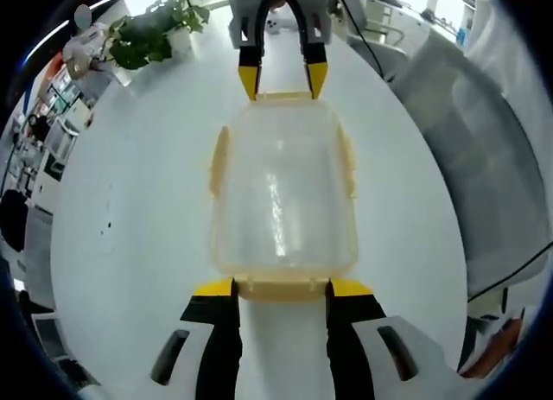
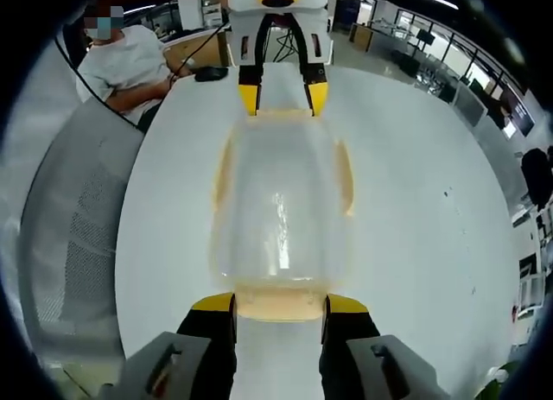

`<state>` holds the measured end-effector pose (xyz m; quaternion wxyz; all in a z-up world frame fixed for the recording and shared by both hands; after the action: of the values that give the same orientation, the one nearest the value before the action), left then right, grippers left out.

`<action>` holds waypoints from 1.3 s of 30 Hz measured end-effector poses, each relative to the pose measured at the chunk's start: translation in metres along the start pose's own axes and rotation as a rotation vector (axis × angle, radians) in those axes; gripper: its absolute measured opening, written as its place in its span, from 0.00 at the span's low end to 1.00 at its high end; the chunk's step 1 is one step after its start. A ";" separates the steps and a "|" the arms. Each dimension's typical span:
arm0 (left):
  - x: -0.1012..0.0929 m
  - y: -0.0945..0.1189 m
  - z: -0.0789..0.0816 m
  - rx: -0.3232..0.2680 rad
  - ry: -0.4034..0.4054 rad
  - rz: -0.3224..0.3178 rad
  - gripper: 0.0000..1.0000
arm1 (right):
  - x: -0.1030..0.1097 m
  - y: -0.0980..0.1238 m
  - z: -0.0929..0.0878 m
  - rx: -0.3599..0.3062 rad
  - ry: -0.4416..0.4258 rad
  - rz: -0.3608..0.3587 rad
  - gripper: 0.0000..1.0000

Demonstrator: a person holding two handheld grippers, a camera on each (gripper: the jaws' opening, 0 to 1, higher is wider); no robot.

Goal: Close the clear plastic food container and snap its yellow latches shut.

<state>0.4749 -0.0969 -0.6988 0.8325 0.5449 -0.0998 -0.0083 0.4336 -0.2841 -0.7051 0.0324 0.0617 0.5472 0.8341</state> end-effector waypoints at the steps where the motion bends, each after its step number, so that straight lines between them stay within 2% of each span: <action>1: -0.001 -0.001 0.001 0.000 0.001 -0.002 0.35 | 0.000 -0.001 -0.001 0.002 -0.004 0.002 0.35; 27: -0.005 -0.007 0.003 -0.024 -0.004 -0.017 0.36 | 0.005 -0.001 -0.008 -0.017 -0.032 0.015 0.35; 39: -0.007 -0.008 0.000 -0.026 -0.002 -0.034 0.37 | 0.007 -0.003 -0.007 -0.026 -0.046 0.027 0.36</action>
<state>0.4684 -0.0993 -0.7075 0.8391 0.5357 -0.0914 -0.0241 0.4254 -0.2881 -0.7102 0.0346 0.0878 0.5346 0.8398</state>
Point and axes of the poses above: the point that each gripper's makers call its tool centre point, and the gripper's own axes: y roughly backward along the fingers, x roughly to its left, z roughly out of its top, the point moved 4 cm from there along y, roughly backward along the fingers, and after that the axes turned 5 degrees about z, right-handed, at the moved point
